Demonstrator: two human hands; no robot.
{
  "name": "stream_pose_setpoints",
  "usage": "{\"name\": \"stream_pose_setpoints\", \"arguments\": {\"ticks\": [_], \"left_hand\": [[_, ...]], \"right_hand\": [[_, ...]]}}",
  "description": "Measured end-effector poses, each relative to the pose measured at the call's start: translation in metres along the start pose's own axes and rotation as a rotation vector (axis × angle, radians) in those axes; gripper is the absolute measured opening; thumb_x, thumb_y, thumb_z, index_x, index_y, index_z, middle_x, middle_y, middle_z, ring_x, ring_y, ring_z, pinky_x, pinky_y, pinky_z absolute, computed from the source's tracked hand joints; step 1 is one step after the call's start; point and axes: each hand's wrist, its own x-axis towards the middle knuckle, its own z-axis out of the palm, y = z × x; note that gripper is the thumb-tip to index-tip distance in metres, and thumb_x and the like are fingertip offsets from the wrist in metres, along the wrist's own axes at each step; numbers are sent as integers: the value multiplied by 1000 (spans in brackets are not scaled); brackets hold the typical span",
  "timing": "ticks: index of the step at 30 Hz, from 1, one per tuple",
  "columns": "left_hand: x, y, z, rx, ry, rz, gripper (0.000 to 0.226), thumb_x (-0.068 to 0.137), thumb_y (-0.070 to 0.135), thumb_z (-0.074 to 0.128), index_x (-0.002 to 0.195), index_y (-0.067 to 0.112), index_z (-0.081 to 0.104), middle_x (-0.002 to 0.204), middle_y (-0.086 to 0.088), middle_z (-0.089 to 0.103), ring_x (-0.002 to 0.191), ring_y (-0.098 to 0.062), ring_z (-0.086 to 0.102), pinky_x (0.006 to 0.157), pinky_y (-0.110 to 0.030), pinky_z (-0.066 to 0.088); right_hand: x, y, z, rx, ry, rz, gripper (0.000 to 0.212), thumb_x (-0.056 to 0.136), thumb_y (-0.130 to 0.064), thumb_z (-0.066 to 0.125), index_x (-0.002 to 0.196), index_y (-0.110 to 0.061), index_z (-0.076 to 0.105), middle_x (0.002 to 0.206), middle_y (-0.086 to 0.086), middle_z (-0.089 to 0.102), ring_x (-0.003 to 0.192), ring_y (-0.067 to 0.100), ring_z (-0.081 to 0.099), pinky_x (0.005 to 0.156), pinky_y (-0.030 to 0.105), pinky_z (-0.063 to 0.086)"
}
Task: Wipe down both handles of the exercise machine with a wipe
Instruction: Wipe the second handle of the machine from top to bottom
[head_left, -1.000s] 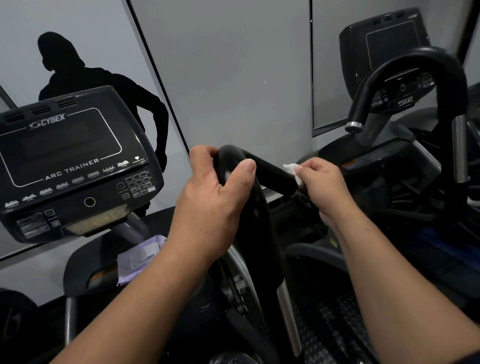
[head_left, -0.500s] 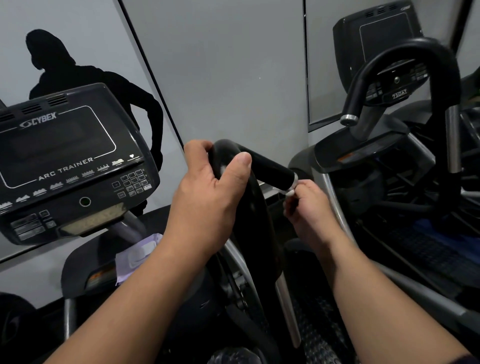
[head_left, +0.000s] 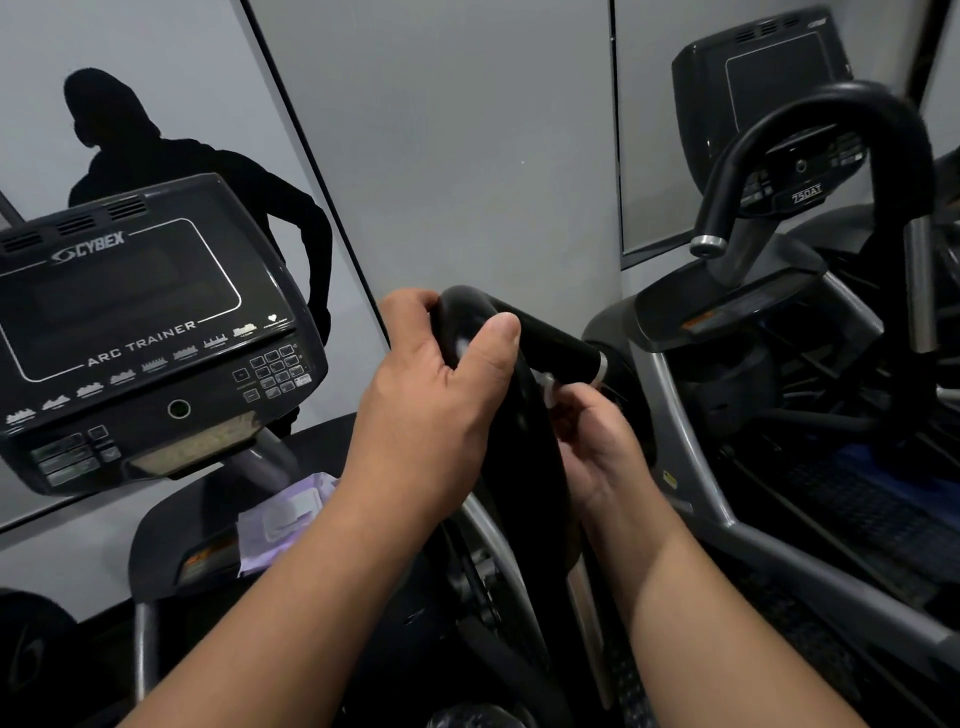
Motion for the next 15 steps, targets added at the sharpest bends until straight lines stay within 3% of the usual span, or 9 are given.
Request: {"name": "stream_pose_setpoints", "arguments": {"ticks": [4, 7, 8, 12, 15], "left_hand": [[1, -2, 0, -1, -3, 5, 55, 69, 80, 36, 108, 41, 35, 82, 10, 62, 83, -17, 66, 81, -48, 56], [2, -4, 0, 2, -5, 6, 53, 69, 80, 35, 107, 43, 34, 81, 11, 61, 80, -9, 65, 77, -42, 54], [2, -4, 0, -1, -2, 5, 53, 69, 80, 35, 107, 42, 35, 81, 11, 61, 79, -7, 64, 75, -40, 53], [2, -3, 0, -23, -1, -5, 56, 68, 80, 37, 109, 42, 37, 81, 10, 62, 80, -10, 65, 78, -47, 57], [2, -3, 1, -29, 8, -11, 57, 66, 79, 37, 109, 41, 38, 81, 9, 61, 81, -12, 64, 80, -48, 56]], "right_hand": [[-4, -1, 7, 165, -39, -2, 55, 63, 8, 56, 116, -5, 60, 105, 17, 61, 103, 25, 59, 113, 38, 43], [5, 0, -3, 220, -21, -19, 37, 59, 7, 59, 94, -3, 61, 90, 14, 62, 91, 21, 62, 111, 36, 45], [12, 3, -5, 239, -40, 3, 40, 58, 8, 64, 96, -3, 61, 93, 16, 62, 97, 22, 62, 113, 35, 43], [36, 12, -9, 165, -205, 72, 98, 48, 7, 90, 138, -6, 53, 134, 18, 54, 136, 22, 48, 118, 41, 33], [50, 3, -29, 134, -215, 58, 101, 54, 5, 90, 145, -9, 49, 145, 17, 51, 142, 26, 43, 116, 45, 34]]}}
